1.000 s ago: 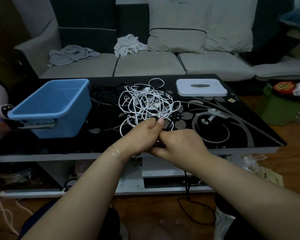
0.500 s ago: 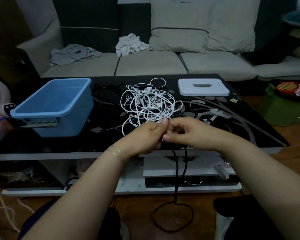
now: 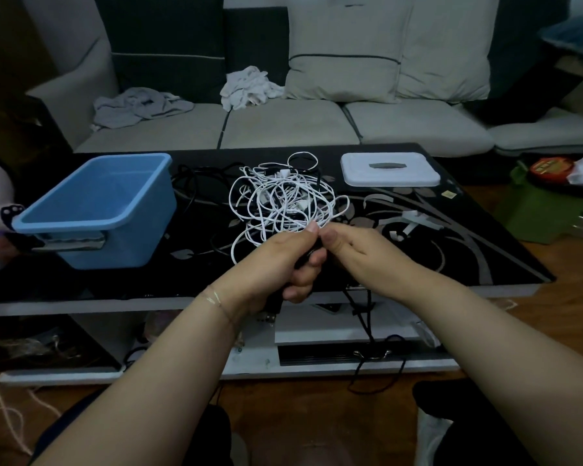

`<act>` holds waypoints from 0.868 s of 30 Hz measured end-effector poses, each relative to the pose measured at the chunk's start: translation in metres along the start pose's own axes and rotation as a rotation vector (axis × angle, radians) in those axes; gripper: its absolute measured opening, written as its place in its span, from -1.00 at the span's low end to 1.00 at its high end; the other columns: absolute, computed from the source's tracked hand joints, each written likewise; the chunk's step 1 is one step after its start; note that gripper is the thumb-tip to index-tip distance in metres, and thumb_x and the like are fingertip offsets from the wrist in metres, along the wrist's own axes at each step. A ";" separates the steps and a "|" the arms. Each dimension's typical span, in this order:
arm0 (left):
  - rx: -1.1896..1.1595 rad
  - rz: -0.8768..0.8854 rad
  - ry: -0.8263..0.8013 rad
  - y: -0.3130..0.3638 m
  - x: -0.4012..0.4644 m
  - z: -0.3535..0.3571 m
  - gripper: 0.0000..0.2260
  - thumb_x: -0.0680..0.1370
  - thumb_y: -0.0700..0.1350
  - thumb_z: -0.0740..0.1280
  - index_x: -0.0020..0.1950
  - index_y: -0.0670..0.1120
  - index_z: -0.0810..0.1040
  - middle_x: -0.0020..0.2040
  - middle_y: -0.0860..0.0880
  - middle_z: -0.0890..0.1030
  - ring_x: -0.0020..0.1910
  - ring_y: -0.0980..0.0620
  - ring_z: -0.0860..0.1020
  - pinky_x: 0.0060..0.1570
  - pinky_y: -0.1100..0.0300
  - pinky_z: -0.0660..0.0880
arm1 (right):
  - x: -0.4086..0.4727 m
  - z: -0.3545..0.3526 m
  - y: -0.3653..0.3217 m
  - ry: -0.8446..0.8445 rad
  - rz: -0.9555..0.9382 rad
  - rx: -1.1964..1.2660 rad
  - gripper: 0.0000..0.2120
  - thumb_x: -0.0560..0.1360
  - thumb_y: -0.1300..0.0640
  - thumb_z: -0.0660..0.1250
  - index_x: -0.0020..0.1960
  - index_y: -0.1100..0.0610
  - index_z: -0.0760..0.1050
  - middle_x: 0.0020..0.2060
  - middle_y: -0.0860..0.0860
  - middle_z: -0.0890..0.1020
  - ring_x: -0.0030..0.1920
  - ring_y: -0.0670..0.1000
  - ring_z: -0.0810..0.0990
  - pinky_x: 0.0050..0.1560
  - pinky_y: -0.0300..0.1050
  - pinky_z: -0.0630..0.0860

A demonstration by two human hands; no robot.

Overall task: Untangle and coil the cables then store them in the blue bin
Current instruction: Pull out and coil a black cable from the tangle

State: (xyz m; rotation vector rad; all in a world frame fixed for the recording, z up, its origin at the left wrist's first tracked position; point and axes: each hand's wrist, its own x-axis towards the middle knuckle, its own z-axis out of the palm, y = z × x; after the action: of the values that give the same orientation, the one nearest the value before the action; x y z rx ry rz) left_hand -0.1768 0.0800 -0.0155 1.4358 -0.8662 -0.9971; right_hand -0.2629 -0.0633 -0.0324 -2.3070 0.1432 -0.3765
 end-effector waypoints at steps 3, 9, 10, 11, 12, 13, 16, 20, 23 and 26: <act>-0.119 -0.055 -0.036 0.000 -0.002 0.000 -0.54 0.64 0.14 0.01 -0.39 -0.06 0.27 -0.57 0.00 0.14 -0.65 0.09 0.15 -0.55 0.31 0.09 | -0.004 0.005 -0.001 0.014 0.023 0.011 -0.41 0.30 -0.61 -0.19 -0.08 -0.36 0.47 -0.17 -0.24 0.65 -0.11 -0.19 0.58 0.01 0.00 0.50; -0.121 -0.081 0.008 0.000 -0.002 0.008 -0.44 0.60 0.25 0.01 -0.51 -0.02 0.23 -0.55 -0.07 0.35 -0.60 -0.01 0.37 -0.49 0.23 0.27 | -0.007 0.014 -0.002 0.227 -0.100 0.023 -0.32 0.36 -0.57 -0.04 -0.31 0.01 0.47 -0.40 0.05 0.62 -0.31 0.07 0.61 -0.22 0.15 0.50; -0.136 -0.080 0.002 0.000 -0.002 0.008 -0.44 0.61 0.24 0.02 -0.52 -0.03 0.24 -0.55 -0.06 0.35 -0.59 -0.01 0.37 -0.49 0.23 0.29 | -0.006 0.013 -0.001 0.250 -0.106 0.012 -0.30 0.36 -0.57 -0.03 -0.33 0.04 0.47 -0.42 0.06 0.61 -0.33 0.09 0.60 -0.24 0.15 0.50; -0.167 -0.088 -0.015 0.001 -0.001 0.008 -0.45 0.61 0.22 0.03 -0.51 -0.03 0.26 -0.55 -0.05 0.33 -0.60 0.01 0.34 -0.50 0.25 0.29 | -0.005 0.012 -0.001 0.259 -0.109 0.007 -0.26 0.37 -0.56 -0.02 -0.33 0.09 0.49 -0.42 0.08 0.61 -0.34 0.11 0.59 -0.25 0.16 0.49; -0.208 -0.099 -0.038 0.003 -0.001 0.007 -0.46 0.61 0.20 0.04 -0.50 -0.04 0.28 -0.56 -0.02 0.28 -0.62 0.05 0.29 -0.53 0.27 0.26 | -0.004 0.011 -0.001 0.262 -0.113 0.002 -0.23 0.38 -0.55 -0.02 -0.32 0.14 0.51 -0.41 0.10 0.61 -0.33 0.12 0.59 -0.25 0.15 0.49; -0.250 -0.112 -0.060 0.004 0.000 0.007 -0.47 0.62 0.18 0.05 -0.49 -0.04 0.30 -0.57 0.01 0.23 -0.64 0.09 0.23 -0.56 0.31 0.21 | -0.004 0.012 -0.001 0.261 -0.112 0.007 -0.23 0.40 -0.53 -0.01 -0.31 0.16 0.53 -0.40 0.10 0.62 -0.33 0.11 0.59 -0.24 0.14 0.49; -0.350 -0.126 -0.116 0.007 0.001 0.004 -0.50 0.61 0.15 0.06 -0.46 -0.05 0.36 -0.58 0.07 0.16 -0.66 0.18 0.10 -0.58 0.38 0.06 | -0.002 0.014 -0.009 0.233 -0.063 0.223 -0.48 0.48 -0.33 0.10 -0.38 -0.03 0.59 -0.43 -0.08 0.63 -0.36 -0.12 0.58 -0.21 -0.12 0.50; -0.393 -0.049 -0.182 0.005 0.000 0.002 -0.58 0.50 0.20 0.14 -0.35 -0.06 0.55 -0.58 0.12 0.15 -0.66 0.24 0.10 -0.60 0.44 0.07 | 0.003 0.014 -0.018 0.174 0.055 0.482 -0.47 0.45 -0.25 0.10 -0.58 0.00 0.45 -0.60 -0.12 0.42 -0.49 -0.16 0.37 -0.34 -0.28 0.33; -0.406 -0.014 -0.165 0.005 -0.002 0.002 -0.62 0.50 0.10 0.17 -0.24 -0.09 0.68 -0.59 0.14 0.15 -0.65 0.25 0.10 -0.57 0.43 0.02 | 0.008 0.016 -0.014 0.168 0.154 0.535 -0.38 0.44 -0.37 0.11 -0.58 0.05 0.36 -0.55 -0.07 0.42 -0.40 -0.12 0.41 -0.22 -0.20 0.34; -0.516 0.008 -0.094 0.010 0.001 -0.001 -0.57 0.50 0.11 0.15 -0.17 -0.14 0.70 -0.61 0.14 0.15 -0.67 0.26 0.10 -0.62 0.41 0.02 | 0.008 0.024 -0.010 0.207 0.283 0.714 -0.44 0.47 -0.38 0.12 -0.31 0.07 0.55 -0.40 0.09 0.52 -0.34 0.04 0.49 -0.24 -0.10 0.41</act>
State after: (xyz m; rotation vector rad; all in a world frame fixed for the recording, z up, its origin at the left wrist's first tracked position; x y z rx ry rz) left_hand -0.1750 0.0785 -0.0059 0.9521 -0.6180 -1.1857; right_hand -0.2475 -0.0414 -0.0387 -1.5176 0.3683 -0.4335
